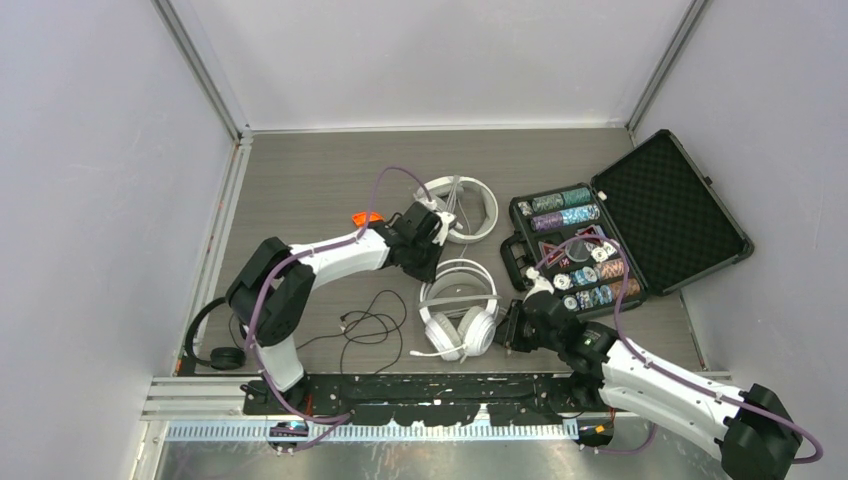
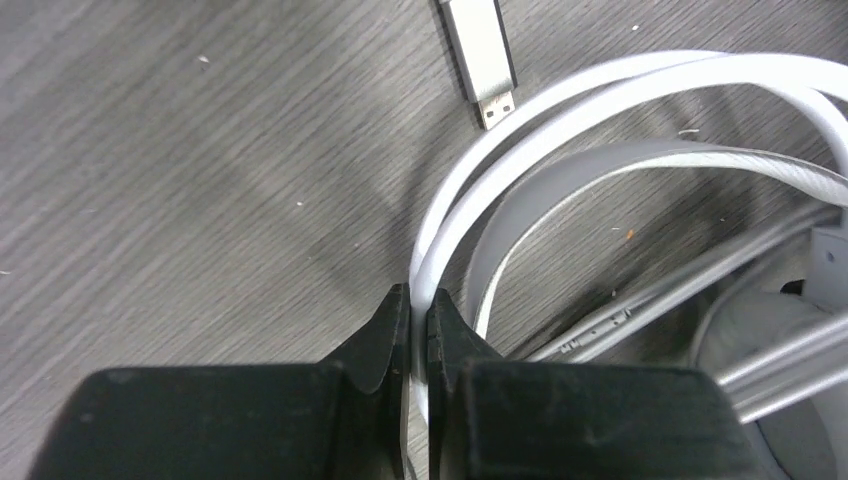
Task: Wrap the headphones
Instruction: Place the headphones at the corner of the board.
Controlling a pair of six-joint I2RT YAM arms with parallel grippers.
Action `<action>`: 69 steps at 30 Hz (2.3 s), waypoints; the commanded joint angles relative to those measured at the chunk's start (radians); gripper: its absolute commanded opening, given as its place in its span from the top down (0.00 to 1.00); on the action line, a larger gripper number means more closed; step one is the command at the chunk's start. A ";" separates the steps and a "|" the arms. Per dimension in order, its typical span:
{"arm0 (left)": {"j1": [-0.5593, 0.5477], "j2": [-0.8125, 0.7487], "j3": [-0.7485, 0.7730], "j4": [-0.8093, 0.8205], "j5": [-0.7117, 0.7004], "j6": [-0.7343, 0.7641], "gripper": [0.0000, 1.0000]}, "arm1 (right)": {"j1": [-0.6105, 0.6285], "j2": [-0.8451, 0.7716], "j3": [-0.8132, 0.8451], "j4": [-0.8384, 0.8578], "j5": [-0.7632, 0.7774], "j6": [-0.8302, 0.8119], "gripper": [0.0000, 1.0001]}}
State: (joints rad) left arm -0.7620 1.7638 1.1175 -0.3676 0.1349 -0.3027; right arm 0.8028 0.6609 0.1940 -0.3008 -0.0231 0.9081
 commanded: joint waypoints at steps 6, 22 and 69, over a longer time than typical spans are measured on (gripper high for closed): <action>0.006 0.044 0.167 -0.168 -0.073 0.186 0.98 | -0.002 0.020 0.071 -0.044 0.110 0.017 0.73; -0.003 0.134 0.289 -0.241 -0.015 0.247 0.97 | -0.003 0.048 0.123 -0.135 0.365 0.082 0.83; -0.030 -0.119 0.442 -0.293 -0.289 0.065 0.00 | -0.004 -0.047 0.354 -0.383 0.476 0.093 0.53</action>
State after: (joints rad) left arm -0.8036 1.8057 1.5787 -0.6998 0.0048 -0.1802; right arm 0.8028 0.6369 0.4854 -0.6739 0.4725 1.0252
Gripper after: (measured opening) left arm 0.995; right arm 0.429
